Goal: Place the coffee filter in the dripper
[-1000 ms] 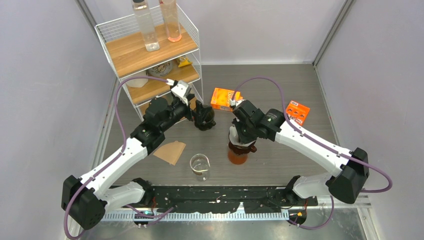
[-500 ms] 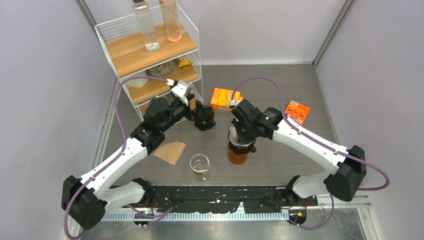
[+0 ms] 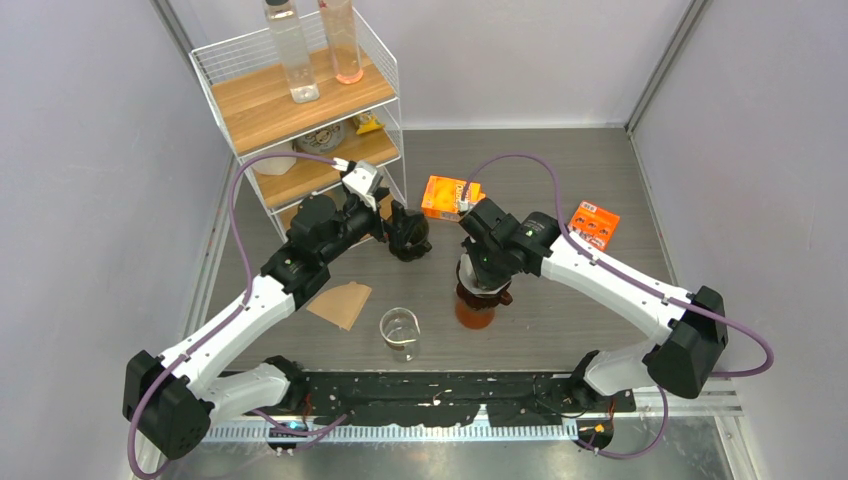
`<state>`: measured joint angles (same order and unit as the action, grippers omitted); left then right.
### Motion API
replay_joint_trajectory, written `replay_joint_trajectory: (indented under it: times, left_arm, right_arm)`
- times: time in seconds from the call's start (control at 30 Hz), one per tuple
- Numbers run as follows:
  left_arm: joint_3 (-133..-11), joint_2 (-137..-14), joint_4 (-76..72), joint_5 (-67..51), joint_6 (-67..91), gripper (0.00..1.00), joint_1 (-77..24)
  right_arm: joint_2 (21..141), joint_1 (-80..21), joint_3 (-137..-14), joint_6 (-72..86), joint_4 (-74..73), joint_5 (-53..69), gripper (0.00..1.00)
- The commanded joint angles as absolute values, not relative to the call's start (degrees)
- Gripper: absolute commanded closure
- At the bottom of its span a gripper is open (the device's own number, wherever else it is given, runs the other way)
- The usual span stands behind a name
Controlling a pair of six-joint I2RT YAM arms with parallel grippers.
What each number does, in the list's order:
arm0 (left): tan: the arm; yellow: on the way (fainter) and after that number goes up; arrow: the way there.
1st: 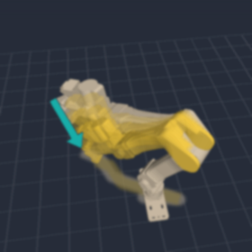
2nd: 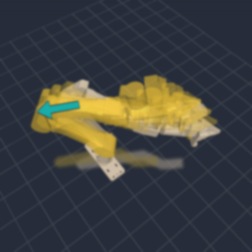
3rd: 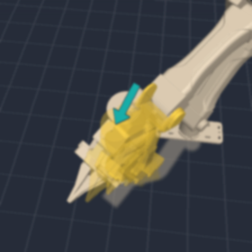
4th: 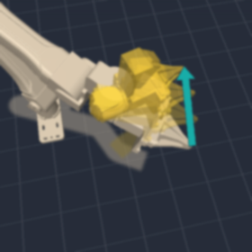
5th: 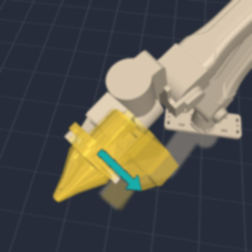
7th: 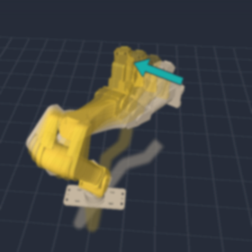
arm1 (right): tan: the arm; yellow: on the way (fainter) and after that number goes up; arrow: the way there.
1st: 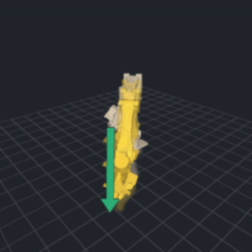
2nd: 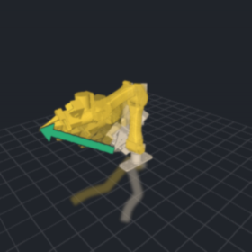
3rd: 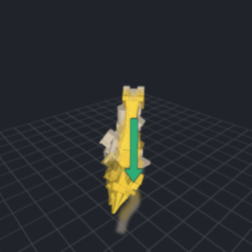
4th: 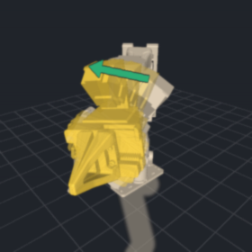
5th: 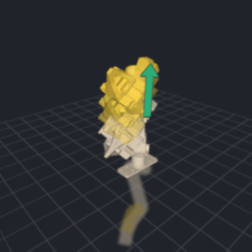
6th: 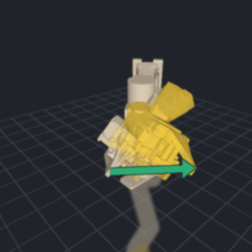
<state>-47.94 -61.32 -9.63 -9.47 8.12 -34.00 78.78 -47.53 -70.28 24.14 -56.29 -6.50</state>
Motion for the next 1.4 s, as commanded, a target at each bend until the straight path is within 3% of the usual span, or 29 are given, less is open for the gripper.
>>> replay_joint_trajectory:
  times: [0.0,0.23,0.53,0.93,1.37]
  left_arm:
    - [-48.4,-61.3,-12.5,-9.6,7.2,0.00,-33.6]
    - [-48.4,-61.3,-12.6,-9.9,7.2,0.00,-33.6]
    - [-48.4,-61.2,-12.9,-10.8,7.4,0.01,-33.6]
    - [-48.2,-61.1,-13.1,-11.5,7.7,0.00,-33.6]
    - [-48.2,-61.1,-13.0,-11.4,7.7,0.00,-33.6]
  right_arm:
    - [79.5,-47.7,-70.5,25.4,-55.3,-6.2,0.88]
    - [79.9,-47.7,-71.4,26.4,-57.0,-7.0,0.88]
    - [79.8,-47.7,-71.7,28.7,-55.2,1.2,0.88]
    - [77.6,-47.5,-71.5,29.6,-54.6,-2.1,0.88]
    - [77.4,-47.6,-75.0,29.7,-58.5,-5.5,0.73]
